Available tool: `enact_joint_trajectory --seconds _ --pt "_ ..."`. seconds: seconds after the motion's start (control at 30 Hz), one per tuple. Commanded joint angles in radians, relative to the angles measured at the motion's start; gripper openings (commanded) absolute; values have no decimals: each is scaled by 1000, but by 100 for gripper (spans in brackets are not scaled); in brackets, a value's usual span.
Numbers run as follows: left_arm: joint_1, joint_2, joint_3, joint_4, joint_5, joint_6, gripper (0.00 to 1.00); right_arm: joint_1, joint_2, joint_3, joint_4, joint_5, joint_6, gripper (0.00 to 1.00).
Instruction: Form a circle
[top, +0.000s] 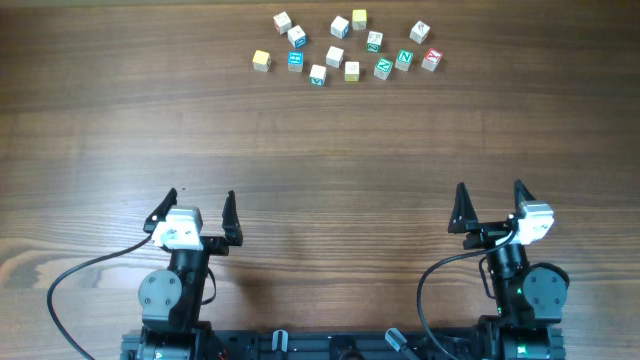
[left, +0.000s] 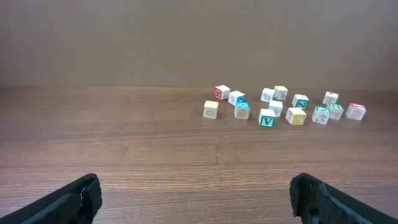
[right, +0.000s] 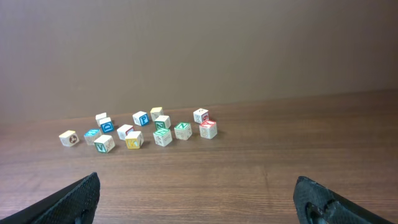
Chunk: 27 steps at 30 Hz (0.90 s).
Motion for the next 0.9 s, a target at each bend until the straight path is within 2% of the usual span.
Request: enact_joint_trajectory --seconds 0.0,0.3,0.63,0.87 --pt "9 -7 -6 0 29 12 100 -6 -10 -1 6 17 7 100" --pt "9 -7 23 -7 89 8 100 -6 -10 -1 6 18 7 100" --pt "9 -7 94 -57 89 8 100 -6 -10 -1 6 18 6 100" --pt "9 -7 93 -159 89 9 100 -6 -10 -1 6 17 6 100"
